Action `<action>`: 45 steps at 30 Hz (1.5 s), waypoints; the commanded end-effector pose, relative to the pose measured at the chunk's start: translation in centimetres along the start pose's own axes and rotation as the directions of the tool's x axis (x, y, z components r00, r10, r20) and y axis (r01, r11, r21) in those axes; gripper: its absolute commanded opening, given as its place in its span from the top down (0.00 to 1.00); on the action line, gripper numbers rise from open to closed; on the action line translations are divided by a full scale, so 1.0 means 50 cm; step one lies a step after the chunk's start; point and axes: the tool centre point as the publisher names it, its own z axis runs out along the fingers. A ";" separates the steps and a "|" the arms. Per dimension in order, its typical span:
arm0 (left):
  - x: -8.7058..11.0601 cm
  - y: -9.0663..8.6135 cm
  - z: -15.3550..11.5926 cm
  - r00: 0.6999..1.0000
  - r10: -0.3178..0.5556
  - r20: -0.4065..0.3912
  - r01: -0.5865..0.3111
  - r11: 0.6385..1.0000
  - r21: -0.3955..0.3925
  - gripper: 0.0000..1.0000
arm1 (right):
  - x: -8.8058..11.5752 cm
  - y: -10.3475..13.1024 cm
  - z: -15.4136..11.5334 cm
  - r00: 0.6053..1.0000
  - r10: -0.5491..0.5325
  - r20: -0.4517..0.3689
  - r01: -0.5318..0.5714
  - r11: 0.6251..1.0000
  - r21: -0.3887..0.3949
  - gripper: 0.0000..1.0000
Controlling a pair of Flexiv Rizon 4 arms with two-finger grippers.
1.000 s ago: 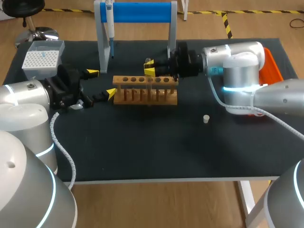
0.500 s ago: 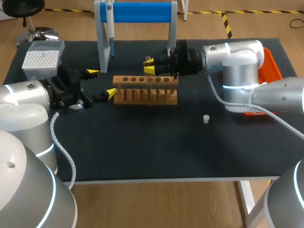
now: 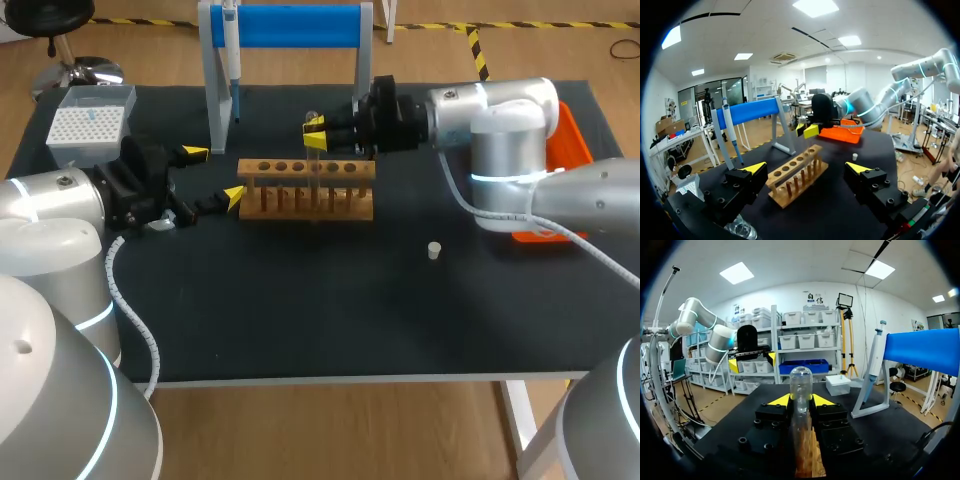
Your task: Invert the test tube, pick up the pipette, mount the tip to pipette, aspirate from beaker and dispense into the tube, eject the tip, return the pipette, and cap with the stopper.
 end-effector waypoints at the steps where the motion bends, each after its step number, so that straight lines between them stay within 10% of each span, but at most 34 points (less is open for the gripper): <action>1: 0.002 0.002 0.000 1.000 0.001 0.004 -0.001 1.000 0.003 0.00 | 0.006 0.015 -0.006 1.000 -0.002 0.004 0.002 1.000 0.007 1.00; 45: 0.002 0.002 0.000 1.000 0.001 0.004 -0.001 1.000 0.003 0.00 | 0.095 0.195 -0.065 1.000 -0.005 0.031 0.005 1.000 0.007 1.00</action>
